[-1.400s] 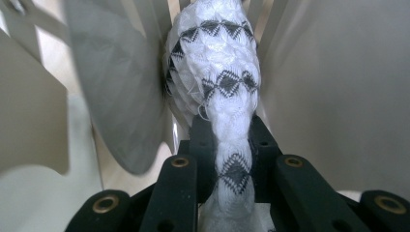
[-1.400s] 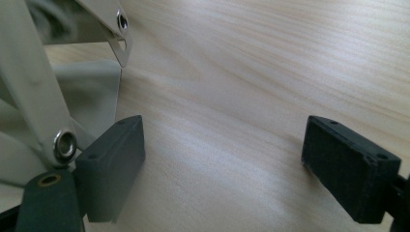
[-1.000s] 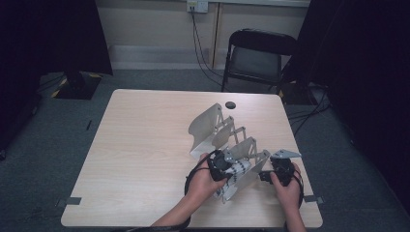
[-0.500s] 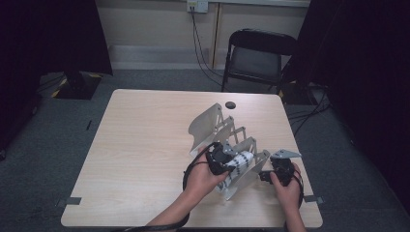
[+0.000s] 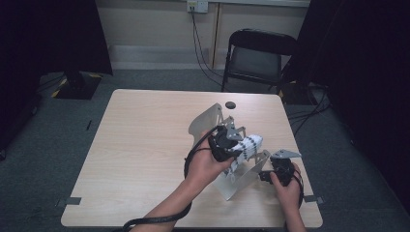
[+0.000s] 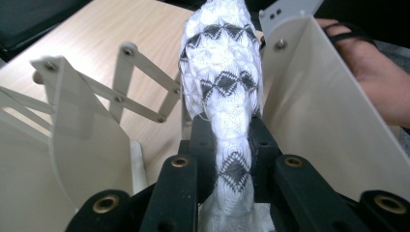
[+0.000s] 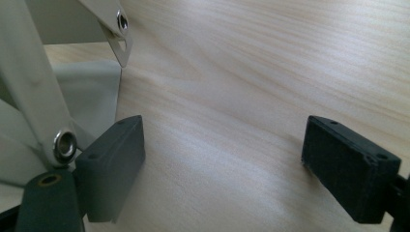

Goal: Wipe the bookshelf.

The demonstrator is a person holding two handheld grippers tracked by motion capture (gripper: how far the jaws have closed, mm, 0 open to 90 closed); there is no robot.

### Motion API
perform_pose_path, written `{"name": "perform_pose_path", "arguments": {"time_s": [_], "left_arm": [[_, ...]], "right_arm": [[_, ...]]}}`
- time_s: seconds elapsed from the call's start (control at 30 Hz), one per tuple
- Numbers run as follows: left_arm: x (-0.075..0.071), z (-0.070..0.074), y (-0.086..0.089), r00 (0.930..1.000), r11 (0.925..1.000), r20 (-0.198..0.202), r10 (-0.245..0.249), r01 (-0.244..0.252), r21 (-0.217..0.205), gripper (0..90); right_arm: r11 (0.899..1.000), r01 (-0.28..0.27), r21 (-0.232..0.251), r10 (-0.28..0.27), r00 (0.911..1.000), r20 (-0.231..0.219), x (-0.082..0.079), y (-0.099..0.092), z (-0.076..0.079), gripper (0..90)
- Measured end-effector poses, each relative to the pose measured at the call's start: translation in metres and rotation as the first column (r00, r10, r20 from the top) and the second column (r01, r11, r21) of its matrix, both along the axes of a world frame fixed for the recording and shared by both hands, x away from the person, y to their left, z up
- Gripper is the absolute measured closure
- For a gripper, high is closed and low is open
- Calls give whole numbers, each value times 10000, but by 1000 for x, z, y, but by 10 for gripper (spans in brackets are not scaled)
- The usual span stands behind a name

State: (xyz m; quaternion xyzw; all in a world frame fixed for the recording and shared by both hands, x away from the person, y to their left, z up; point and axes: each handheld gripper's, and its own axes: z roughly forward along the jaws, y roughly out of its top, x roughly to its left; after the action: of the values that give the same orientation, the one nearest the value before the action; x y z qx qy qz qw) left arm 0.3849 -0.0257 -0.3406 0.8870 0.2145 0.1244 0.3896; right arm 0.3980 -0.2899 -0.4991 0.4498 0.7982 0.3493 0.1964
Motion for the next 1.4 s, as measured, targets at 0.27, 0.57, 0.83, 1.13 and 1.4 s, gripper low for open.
{"name": "perform_pose_path", "arguments": {"time_s": [0.27, 0.57, 0.83, 1.13, 1.4], "left_arm": [[3, 11, 0, 9998, 10000, 176, 88, -88, 42, 774], [5, -19, -3, 9992, 9992, -386, 39, -24, 406, 775], [5, -42, -7, 9974, 9972, -721, 38, 16, 751, 776], [4, -71, -4, 9925, 9946, -1187, 289, -167, 1024, 776], [2, -90, 1, 9875, 9933, -1507, 464, -296, 1118, 776]], "right_arm": [[10000, -2, 0, 2, 10000, -3, 0, 0, 0, 150], [10000, 0, 2, 0, 10000, -9, 0, 0, 0, 150], [10000, 2, 4, -2, 10000, -11, 0, 0, 0, 150], [10000, 2, 4, -2, 10000, -11, 0, 0, 0, 150], [10000, 2, 5, -2, 10000, -10, 0, 0, 0, 150]]}}
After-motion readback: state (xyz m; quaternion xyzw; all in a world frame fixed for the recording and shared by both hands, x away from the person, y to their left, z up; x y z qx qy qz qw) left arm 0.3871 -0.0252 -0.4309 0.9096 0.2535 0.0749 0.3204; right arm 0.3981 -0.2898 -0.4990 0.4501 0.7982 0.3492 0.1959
